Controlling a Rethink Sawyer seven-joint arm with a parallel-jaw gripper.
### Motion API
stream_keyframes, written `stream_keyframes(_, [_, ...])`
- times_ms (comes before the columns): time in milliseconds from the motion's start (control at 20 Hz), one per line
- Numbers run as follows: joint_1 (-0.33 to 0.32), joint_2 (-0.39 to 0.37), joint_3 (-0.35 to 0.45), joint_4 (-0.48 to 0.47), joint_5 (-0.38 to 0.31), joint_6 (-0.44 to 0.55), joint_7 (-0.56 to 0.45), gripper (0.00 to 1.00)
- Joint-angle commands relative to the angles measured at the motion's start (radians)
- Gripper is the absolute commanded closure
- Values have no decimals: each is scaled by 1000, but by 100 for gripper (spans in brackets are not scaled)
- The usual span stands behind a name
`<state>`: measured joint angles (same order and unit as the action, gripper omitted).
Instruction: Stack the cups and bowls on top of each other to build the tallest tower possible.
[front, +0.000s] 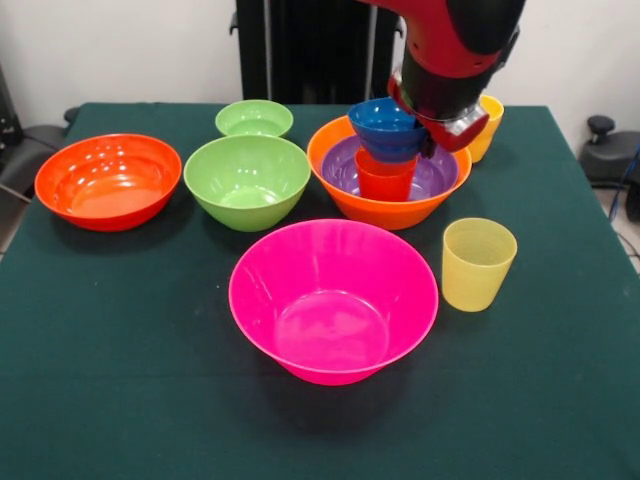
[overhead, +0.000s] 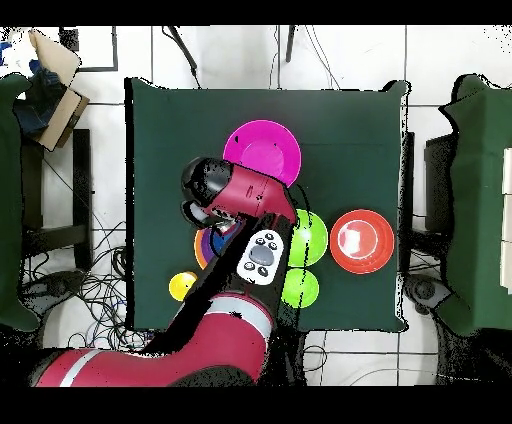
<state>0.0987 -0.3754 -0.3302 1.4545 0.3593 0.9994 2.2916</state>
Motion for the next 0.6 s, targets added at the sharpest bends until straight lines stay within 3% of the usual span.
stream_keyframes(50, [49, 31, -27, -20, -107, -79, 148, 100])
stream_keyframes(400, [21, 141, 39, -1, -68, -254, 121, 100])
stream_keyframes(600, [29, 150, 40, -11, -59, -217, 125, 100])
